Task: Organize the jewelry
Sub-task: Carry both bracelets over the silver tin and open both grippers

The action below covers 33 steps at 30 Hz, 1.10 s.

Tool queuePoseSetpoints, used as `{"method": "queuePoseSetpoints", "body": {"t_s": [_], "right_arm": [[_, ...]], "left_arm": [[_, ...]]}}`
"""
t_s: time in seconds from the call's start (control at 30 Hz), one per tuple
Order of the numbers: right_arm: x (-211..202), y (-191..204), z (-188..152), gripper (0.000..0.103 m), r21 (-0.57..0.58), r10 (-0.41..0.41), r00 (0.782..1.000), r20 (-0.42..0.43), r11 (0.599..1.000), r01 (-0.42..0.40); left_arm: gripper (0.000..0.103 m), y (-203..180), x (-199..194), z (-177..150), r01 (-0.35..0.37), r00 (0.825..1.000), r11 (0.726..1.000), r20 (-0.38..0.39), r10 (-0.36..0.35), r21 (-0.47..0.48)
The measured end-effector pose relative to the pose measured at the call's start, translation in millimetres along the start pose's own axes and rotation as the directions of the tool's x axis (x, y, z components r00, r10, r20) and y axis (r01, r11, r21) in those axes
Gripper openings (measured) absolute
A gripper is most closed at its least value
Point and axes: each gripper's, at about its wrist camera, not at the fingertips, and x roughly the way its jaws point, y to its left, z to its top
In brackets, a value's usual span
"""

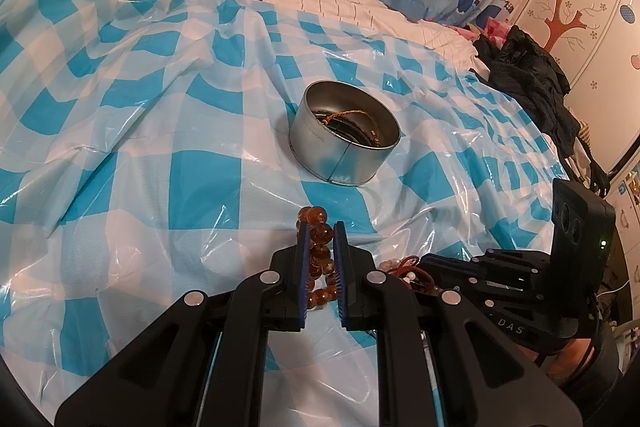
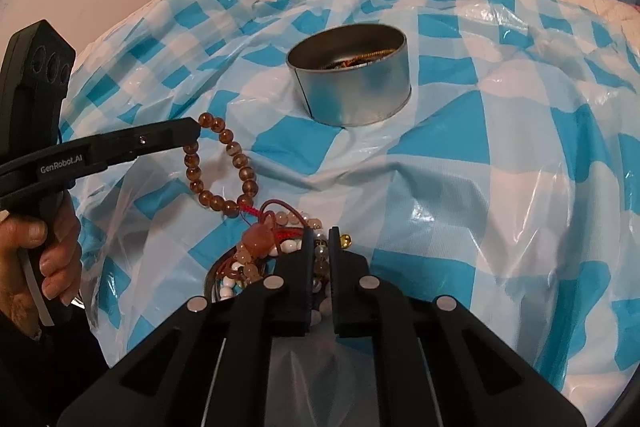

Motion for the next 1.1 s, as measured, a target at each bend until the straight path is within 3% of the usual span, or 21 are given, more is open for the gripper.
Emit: {"method": "queuePoseSetpoints", "body": {"t_s": [0.2, 0.3, 0.43, 0.8, 1.0, 1.1], "right_arm": [[-26.6, -13.5, 6.9, 0.008, 0.074, 0.097, 0.988, 0.119, 0.992, -0.106], [-39.6, -15.1, 10.0, 0.008, 0.080, 0.163, 0.969, 0.188, 0.980, -0.181], [-61.0, -11.1, 13.8, 0.008, 0.044, 0.242, 0.925, 0.295, 0.963, -0.266], [-61.3, -17.4, 36.9, 0.008, 0.063, 0.214, 0.918, 0.335, 0.967, -0.248], [-61.2, -33.8, 70.1, 0.008, 0.089, 0.201, 0.893, 0.402, 0.962, -0.257], [-56.4, -38.1, 83.5, 0.008, 0.096, 0.194, 0.891, 0.411, 0.963, -0.254]], "left_arm": [[0.010, 5.4, -10.6, 4.5, 0.006, 0.999, 1.000, 0.042, -0.006, -0.016], [0.010, 7.9, -14.1, 5.6, 0.016, 0.999, 1.000, 0.049, -0.015, -0.026], [0.010, 6.4, -21.6, 9.0, 0.060, 0.996, 0.998, 0.065, -0.057, -0.034], [0.010, -8.7, -35.5, 38.2, 0.136, 0.983, 0.990, 0.129, -0.131, -0.032], [0.010, -35.9, -36.0, 72.7, 0.188, 0.963, 0.982, 0.199, -0.183, -0.003], [0.010, -38.6, -28.7, 91.2, 0.228, 0.946, 0.973, 0.241, -0.215, -0.025]]}}
